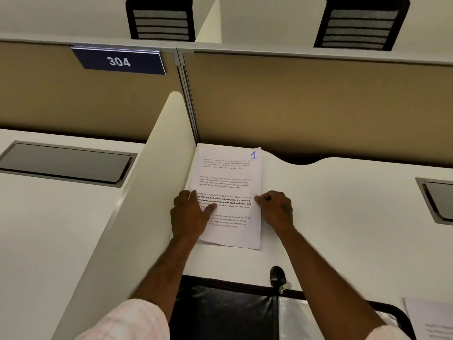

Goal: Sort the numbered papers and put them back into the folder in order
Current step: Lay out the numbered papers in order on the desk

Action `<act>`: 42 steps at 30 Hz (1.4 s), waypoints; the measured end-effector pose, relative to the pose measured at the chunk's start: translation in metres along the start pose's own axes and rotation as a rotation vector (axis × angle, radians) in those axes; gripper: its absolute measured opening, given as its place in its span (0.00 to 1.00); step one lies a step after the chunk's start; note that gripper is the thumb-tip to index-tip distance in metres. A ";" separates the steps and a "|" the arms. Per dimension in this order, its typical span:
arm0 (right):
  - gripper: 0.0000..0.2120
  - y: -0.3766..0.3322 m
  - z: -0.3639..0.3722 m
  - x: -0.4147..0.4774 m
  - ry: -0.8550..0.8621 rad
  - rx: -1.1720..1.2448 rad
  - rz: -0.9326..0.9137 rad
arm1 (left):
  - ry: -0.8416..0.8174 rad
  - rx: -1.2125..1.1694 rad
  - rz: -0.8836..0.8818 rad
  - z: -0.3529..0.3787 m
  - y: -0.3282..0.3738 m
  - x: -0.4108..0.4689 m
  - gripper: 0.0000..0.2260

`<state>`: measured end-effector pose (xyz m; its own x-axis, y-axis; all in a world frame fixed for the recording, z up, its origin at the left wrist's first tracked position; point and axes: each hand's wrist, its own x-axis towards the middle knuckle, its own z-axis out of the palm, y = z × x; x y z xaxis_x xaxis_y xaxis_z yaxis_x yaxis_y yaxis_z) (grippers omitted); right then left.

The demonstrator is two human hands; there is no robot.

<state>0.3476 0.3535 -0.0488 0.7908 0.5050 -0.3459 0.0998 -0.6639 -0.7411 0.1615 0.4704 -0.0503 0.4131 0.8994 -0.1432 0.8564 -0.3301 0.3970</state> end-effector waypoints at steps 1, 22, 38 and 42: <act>0.11 -0.001 0.003 0.003 0.011 -0.019 0.004 | 0.009 0.015 0.002 0.003 0.000 0.001 0.35; 0.17 -0.005 0.011 0.020 0.072 -0.152 0.027 | -0.017 0.020 0.071 0.013 0.001 0.014 0.43; 0.24 0.123 -0.140 -0.163 0.158 -0.342 -0.140 | -0.026 -0.001 0.320 -0.008 0.077 -0.191 0.43; 0.33 0.177 -0.189 -0.206 0.138 -0.522 -0.068 | -0.036 -0.016 0.378 0.015 0.105 -0.256 0.45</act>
<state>0.3167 0.0282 -0.0002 0.8404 0.5028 -0.2024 0.4127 -0.8357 -0.3625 0.1498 0.2014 0.0144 0.7103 0.7038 -0.0158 0.6364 -0.6324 0.4416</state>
